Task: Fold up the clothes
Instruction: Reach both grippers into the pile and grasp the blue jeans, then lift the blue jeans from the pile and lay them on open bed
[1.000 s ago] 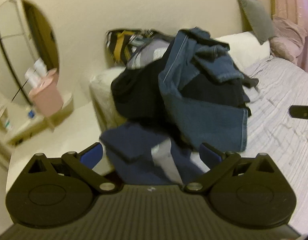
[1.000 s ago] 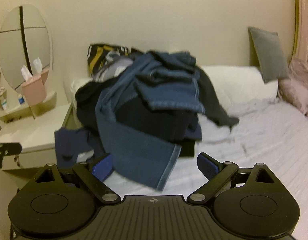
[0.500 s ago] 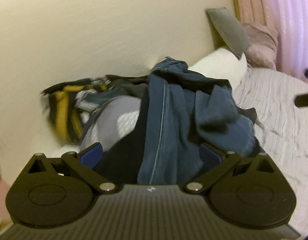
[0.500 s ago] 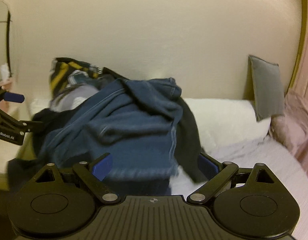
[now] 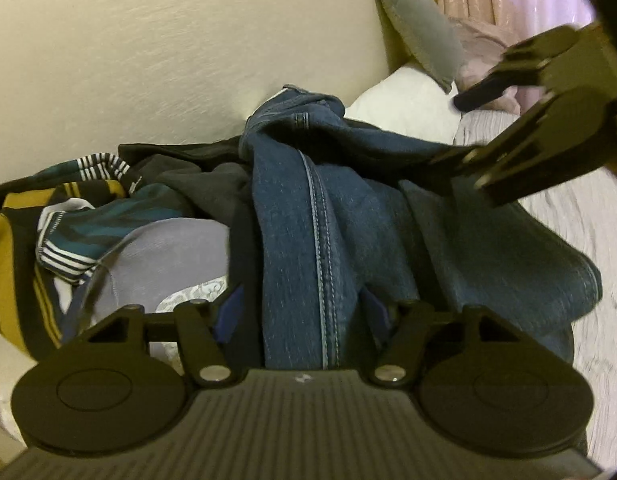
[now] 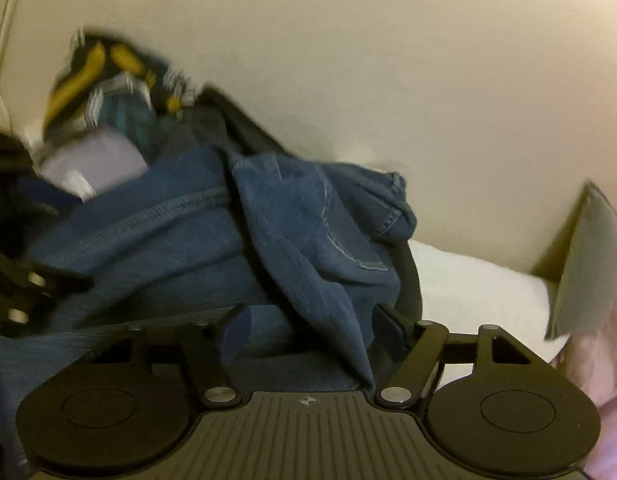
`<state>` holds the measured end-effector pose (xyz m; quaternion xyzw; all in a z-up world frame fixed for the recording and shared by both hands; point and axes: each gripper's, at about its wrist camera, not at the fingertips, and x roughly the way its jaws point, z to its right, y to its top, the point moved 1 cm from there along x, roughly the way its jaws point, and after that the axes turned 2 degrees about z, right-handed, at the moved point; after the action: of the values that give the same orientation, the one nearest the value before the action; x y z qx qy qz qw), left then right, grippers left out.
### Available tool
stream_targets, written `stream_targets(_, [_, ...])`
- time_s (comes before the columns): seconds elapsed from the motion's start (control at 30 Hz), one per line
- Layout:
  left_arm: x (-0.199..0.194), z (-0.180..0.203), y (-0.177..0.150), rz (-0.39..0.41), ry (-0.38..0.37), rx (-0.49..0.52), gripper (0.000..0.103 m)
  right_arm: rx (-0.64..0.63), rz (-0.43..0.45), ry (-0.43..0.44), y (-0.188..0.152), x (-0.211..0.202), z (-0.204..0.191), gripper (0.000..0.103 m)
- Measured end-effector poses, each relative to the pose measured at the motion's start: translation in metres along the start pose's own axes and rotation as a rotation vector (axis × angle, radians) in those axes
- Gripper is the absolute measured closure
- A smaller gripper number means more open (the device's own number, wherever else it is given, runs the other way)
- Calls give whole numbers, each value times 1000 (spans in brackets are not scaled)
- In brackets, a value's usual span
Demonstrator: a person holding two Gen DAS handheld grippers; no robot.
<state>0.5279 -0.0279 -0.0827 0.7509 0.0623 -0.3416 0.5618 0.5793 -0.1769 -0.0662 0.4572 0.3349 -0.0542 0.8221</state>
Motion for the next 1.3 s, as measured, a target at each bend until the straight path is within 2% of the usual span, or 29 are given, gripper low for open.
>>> stream_targets(0.07, [-2, -4, 0, 28, -17, -40, 52, -43, -14, 7, 2, 18, -2, 32])
stream_targets(0.1, [-1, -4, 1, 30, -26, -45, 61, -65, -16, 0, 3, 26, -4, 35])
stream_targets(0.13, [-1, -4, 2, 30, -35, -46, 68, -80, -21, -11, 3, 31, -5, 49])
stream_targets(0.17, [0, -4, 3, 27, -43, -40, 75, -95, -25, -22, 3, 36, -6, 71])
stream_targets(0.2, [-1, -2, 4, 27, -48, -26, 79, -106, -35, -40, 4, 41, -7, 86])
stream_targets(0.23, [-5, -1, 5, 37, -47, -17, 81, -117, -44, -57, 4, 45, -7, 97])
stream_targets(0.27, [-10, 0, 6, 48, -45, -10, 89, -119, -36, -73, 6, 42, -7, 101])
stream_targets(0.37, [-32, 6, 9, 101, -40, 14, 97, -69, 24, -120, 10, 15, 0, 102])
stream_targets(0.4, [-44, 9, 10, 135, -39, 25, 97, -29, 53, -139, 9, -3, 6, 102])
stream_targets(0.47, [-69, 21, 12, 201, -54, 48, 103, 42, 112, -177, 0, -46, 17, 103])
stream_targets(0.6, [-126, 67, 17, 310, -141, 111, 103, 169, 212, -270, -36, -143, 35, 103])
stream_targets(0.67, [-151, 99, 16, 353, -158, 190, 103, 218, 218, -319, -63, -187, 42, 103])
stream_targets(0.73, [-166, 123, 11, 358, -154, 228, 103, 298, 176, -318, -98, -224, 47, 103])
stream_targets(0.77, [-167, 129, 7, 342, -139, 241, 101, 341, 159, -306, -114, -239, 49, 103])
stream_targets(0.83, [-165, 137, -1, 306, -84, 263, 94, 321, 144, -300, -142, -262, 36, 103])
stream_targets(0.87, [-161, 137, -3, 284, -50, 263, 87, 314, 133, -291, -150, -265, 30, 103])
stream_targets(0.9, [-157, 135, -5, 261, -19, 262, 69, 307, 121, -282, -158, -268, 24, 103])
stream_targets(0.93, [-152, 134, -7, 237, 12, 261, 63, 300, 109, -273, -166, -270, 18, 103])
stream_targets(1.03, [-128, 120, -6, 179, 80, 272, 59, 271, 91, -236, -169, -266, -2, 102])
stream_targets(1.07, [-120, 114, -5, 158, 102, 274, 55, 251, 93, -219, -165, -260, -6, 98])
stream_targets(1.1, [-112, 109, -5, 141, 115, 276, 53, 241, 95, -201, -163, -254, -5, 84])
stream_targets(1.13, [-104, 104, -4, 125, 127, 278, 52, 240, 101, -192, -156, -242, -5, 39])
stream_targets(1.17, [-95, 99, -4, 109, 138, 280, 52, 238, 107, -182, -149, -230, -5, 8])
stream_targets(1.23, [-84, 90, -6, 97, 141, 281, 52, 227, 140, -141, -132, -205, -6, 8])
stream_targets(1.3, [-73, 85, -6, 87, 152, 316, 52, 219, 124, -100, -114, -173, -4, 9])
